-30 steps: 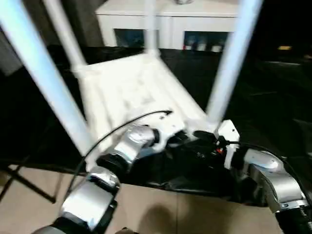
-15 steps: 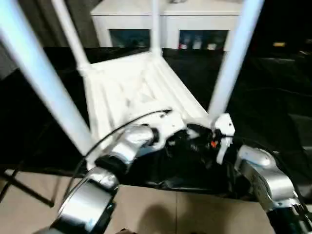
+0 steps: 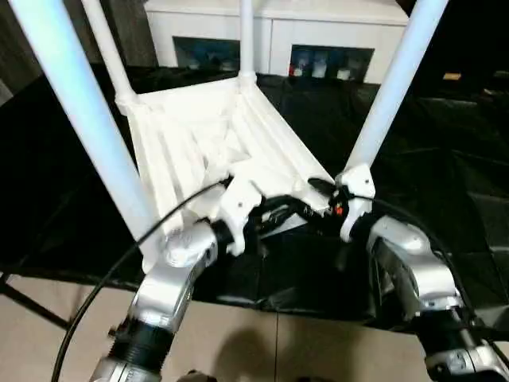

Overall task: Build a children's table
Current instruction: Rotate leg to tighten, then flip table

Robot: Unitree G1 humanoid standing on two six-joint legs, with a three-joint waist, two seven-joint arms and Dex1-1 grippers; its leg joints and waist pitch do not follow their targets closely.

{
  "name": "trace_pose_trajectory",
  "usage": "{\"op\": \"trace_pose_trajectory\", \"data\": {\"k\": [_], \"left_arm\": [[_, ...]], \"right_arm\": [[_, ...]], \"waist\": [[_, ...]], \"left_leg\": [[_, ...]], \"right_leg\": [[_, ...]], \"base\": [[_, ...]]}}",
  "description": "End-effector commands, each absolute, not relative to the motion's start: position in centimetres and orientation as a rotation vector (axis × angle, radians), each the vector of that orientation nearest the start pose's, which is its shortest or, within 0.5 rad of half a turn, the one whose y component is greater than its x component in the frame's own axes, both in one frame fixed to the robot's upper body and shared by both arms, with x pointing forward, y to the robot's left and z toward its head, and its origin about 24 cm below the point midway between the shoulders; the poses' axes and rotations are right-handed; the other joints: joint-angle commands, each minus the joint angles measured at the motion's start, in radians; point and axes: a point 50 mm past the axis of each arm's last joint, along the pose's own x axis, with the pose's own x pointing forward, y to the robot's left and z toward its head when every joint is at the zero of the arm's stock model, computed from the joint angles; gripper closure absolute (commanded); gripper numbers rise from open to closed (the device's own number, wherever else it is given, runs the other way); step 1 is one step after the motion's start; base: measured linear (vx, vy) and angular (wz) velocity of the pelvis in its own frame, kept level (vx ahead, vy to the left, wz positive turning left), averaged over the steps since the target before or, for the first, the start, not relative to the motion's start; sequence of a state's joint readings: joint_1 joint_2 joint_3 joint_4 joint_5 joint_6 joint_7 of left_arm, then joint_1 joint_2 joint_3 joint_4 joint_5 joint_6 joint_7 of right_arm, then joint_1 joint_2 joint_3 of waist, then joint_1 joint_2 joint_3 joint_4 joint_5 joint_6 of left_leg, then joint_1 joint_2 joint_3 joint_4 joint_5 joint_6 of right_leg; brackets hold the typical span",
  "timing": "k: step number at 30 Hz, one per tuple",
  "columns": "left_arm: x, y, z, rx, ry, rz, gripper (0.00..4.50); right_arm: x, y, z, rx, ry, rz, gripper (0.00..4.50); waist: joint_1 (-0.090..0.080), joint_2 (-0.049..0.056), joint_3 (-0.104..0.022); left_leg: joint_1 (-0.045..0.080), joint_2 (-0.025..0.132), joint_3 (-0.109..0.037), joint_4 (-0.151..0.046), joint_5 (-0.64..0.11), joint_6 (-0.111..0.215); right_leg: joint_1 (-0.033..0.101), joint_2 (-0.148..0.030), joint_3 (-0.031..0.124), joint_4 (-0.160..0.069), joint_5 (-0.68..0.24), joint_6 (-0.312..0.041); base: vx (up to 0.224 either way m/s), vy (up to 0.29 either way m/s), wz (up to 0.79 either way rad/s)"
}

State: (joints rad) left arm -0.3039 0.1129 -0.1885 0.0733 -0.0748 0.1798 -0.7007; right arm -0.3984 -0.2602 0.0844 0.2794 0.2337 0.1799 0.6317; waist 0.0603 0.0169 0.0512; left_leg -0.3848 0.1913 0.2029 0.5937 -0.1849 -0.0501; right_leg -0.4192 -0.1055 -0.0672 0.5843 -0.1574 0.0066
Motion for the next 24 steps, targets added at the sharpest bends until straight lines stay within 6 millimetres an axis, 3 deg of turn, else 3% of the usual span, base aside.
{"op": "trace_pose_trajectory", "data": {"k": [1, 2, 5, 10, 14, 16, 18, 22, 23, 24], "left_arm": [[27.6, 8.4, 10.1, 0.093, -0.048, -0.899, 3.41], [27.5, 8.4, 10.2, 0.09, -0.049, -0.899, 3.41], [25.7, 9.5, 10.6, 0.077, -0.05, -0.845, 3.41], [23.9, 12.2, 8.8, 0.083, -0.008, -0.745, 3.41], [22.3, 14.7, 7.2, 0.109, 0.078, -0.706, 3.41], [21.9, 14.8, 7.3, 0.091, 0.093, -0.733, 3.41], [20.7, 14.8, 7.7, 0.011, 0.159, -0.844, 3.41], [18.6, 15.3, 7.4, -0.045, 0.263, -0.982, 3.41], [18.1, 15.8, 7.1, -0.051, 0.292, -0.994, 3.41], [18.1, 15.8, 7.1, -0.051, 0.292, -0.994, 3.41]], "right_arm": [[31.7, -13.7, 7.7, -0.041, 0.076, 0.723, 0.92], [31.7, -13.7, 7.7, -0.041, 0.076, 0.722, 0.92], [31.5, -13.4, 7.7, -0.036, 0.066, 0.716, 0.92], [31.2, -13.4, 7.3, -0.031, 0.068, 0.689, 0.92], [31.3, -13.8, 7.2, -0.017, 0.057, 0.644, 0.92], [31.7, -14.1, 7.3, -0.021, 0.055, 0.613, 0.92], [32.8, -15.0, 7.2, -0.049, 0.066, 0.532, 0.92], [34.1, -16.1, 7.4, -0.073, 0.082, 0.46, 0.92], [34.5, -16.5, 7.4, -0.079, 0.086, 0.446, 0.92], [34.5, -16.5, 7.4, -0.079, 0.086, 0.446, 0.92]], "waist": [[-0.001, -0.006, -0.066], [-0.002, -0.004, -0.063], [-0.006, -0.002, -0.064], [-0.01, 0.001, -0.063], [-0.014, 0.008, -0.062], [-0.012, 0.009, -0.062], [-0.014, 0.008, -0.061], [-0.019, 0.002, -0.058], [-0.019, 0.004, -0.057], [-0.019, 0.005, -0.057]], "left_leg": [[0.024, 0.047, -0.015, -0.075, -0.226, 0.051], [0.018, 0.047, -0.017, -0.079, -0.236, 0.04], [0.017, 0.045, -0.018, -0.079, -0.239, 0.03], [0.017, 0.038, -0.018, -0.078, -0.26, 0.028], [0.023, 0.038, -0.021, -0.083, -0.303, 0.006], [0.027, 0.039, -0.02, -0.083, -0.316, -0.003], [0.024, 0.038, -0.021, -0.086, -0.316, -0.017], [0.026, 0.032, -0.019, -0.082, -0.34, -0.014], [0.027, 0.031, -0.018, -0.082, -0.345, -0.01], [0.033, 0.03, -0.016, -0.078, -0.349, -0.011]], "right_leg": [[0.048, -0.037, 0.038, -0.057, -0.215, -0.217], [0.051, -0.037, 0.037, -0.058, -0.225, -0.213], [0.052, -0.031, 0.037, -0.058, -0.217, -0.204], [0.047, -0.024, 0.037, -0.065, -0.241, -0.176], [0.041, -0.019, 0.042, -0.067, -0.265, -0.161], [0.037, -0.019, 0.044, -0.066, -0.268, -0.166], [0.039, -0.02, 0.044, -0.059, -0.273, -0.184], [0.035, -0.015, 0.045, -0.061, -0.3, -0.18], [0.033, -0.013, 0.046, -0.064, -0.318, -0.17], [0.026, -0.011, 0.048, -0.064, -0.323, -0.168]], "base": [[0.0, 0.0, 0.0], [0.0, 0.0, 0.0], [0.0, 0.0, 0.0], [0.0, 0.0, 0.0], [0.0, 0.0, 0.0], [0.0, 0.0, 0.0], [0.0, 0.0, 0.0], [0.0, 0.0, 0.0], [0.0, 0.0, 0.0], [0.0, 0.0, 0.0]]}}
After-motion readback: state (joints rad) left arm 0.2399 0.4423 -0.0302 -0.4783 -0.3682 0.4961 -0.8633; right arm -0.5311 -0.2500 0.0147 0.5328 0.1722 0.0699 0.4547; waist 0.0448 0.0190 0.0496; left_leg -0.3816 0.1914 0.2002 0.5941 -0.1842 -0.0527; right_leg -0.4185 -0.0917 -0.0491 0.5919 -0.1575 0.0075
